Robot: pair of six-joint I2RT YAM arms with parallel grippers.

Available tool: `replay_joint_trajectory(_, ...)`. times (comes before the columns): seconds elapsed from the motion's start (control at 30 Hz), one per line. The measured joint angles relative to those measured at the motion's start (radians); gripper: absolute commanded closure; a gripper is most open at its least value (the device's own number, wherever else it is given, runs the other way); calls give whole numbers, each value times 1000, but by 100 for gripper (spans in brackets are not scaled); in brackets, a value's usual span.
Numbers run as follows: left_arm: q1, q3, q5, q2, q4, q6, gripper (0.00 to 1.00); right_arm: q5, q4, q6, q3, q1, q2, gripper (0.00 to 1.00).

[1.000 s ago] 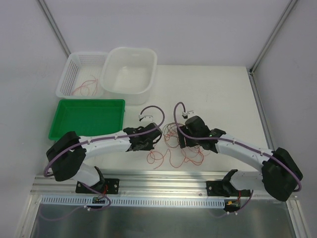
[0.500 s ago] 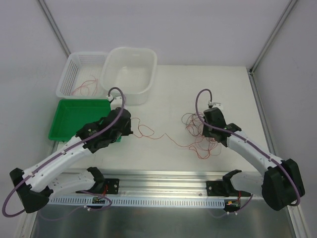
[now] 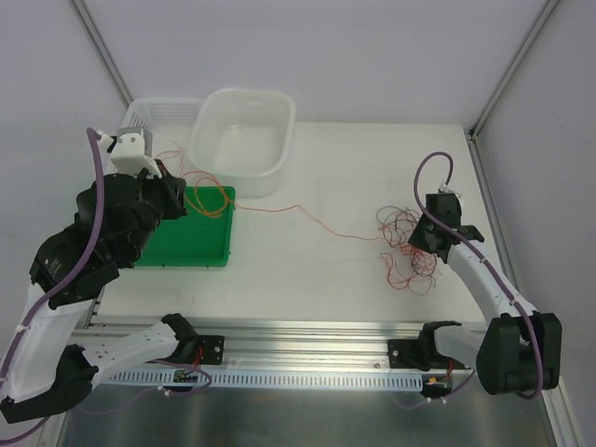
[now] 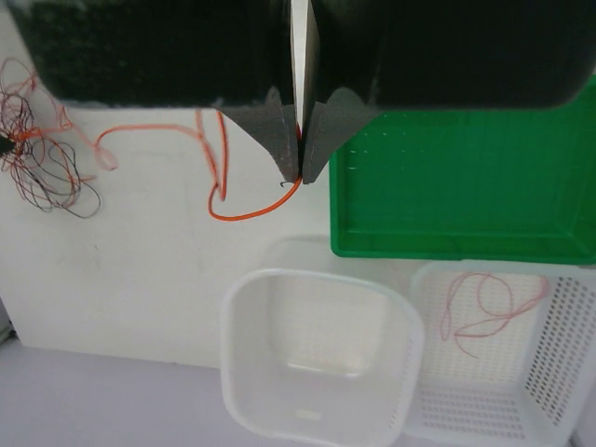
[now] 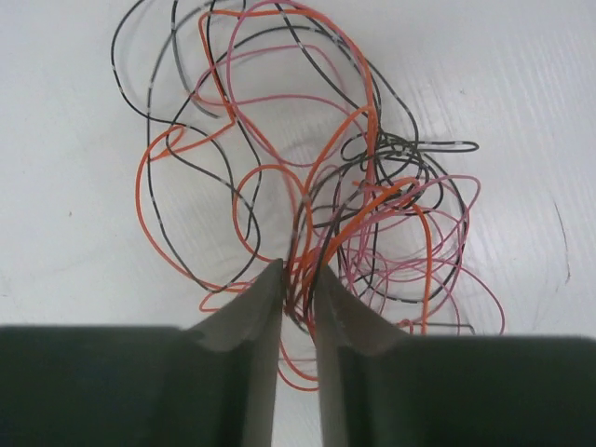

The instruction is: Untangle the cables

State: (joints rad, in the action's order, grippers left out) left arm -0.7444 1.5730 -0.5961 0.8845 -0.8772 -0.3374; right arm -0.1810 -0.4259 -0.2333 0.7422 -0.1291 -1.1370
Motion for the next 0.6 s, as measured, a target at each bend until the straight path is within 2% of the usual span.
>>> replay_joint_trajectory(0.07,0,34,-40,16,-9,28,100,11,-5,-1,0,9,-14,69)
replay_joint_trajectory(0.17,0,84,-45,51,-27,62,100,31,-13,2,-1,13,-20,54)
replay_joint_trajectory(0.3,0,126,-13,114,-26,92,100,83,-21,24,0,4,-10,44)
replay_joint_trajectory(0.43,0,139,41,172,-23,115,100,113,-57,56,18,-64,36,34)
replay_joint_trajectory(0.6,0,270,125,290,-26,141,100,137,-68,88,45,-193,108,19)
